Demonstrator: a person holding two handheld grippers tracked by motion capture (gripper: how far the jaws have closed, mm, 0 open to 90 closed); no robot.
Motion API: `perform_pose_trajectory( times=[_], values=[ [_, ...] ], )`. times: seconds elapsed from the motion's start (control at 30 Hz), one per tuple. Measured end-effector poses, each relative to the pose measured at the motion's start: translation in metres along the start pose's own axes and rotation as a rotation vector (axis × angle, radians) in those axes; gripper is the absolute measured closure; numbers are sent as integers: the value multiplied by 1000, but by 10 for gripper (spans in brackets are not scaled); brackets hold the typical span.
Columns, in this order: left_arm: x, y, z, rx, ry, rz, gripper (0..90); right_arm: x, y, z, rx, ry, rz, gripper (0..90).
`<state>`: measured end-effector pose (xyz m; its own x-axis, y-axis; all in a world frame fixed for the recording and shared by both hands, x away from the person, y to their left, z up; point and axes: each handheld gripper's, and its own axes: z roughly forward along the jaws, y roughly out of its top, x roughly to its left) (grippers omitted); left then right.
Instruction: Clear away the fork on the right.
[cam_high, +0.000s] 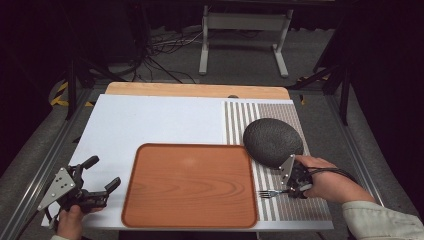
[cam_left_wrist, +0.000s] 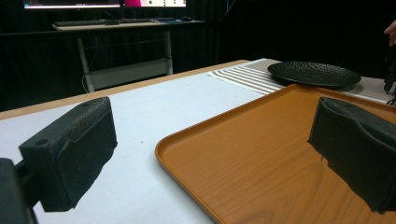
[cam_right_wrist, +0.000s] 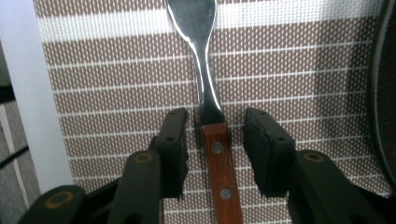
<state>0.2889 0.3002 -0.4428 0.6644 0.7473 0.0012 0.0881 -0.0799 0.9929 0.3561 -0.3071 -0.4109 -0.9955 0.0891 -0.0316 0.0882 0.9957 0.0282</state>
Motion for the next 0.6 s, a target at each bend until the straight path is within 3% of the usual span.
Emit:
perform_pose_trajectory(
  times=[0.3,0.6],
  values=[
    [0,0,0,-7,-1,-8,17,-1,3,2,45,7,-71,761],
    [1,0,-1,-3,-2,-5,17,0,5,3,56,11,-97,775]
  ],
)
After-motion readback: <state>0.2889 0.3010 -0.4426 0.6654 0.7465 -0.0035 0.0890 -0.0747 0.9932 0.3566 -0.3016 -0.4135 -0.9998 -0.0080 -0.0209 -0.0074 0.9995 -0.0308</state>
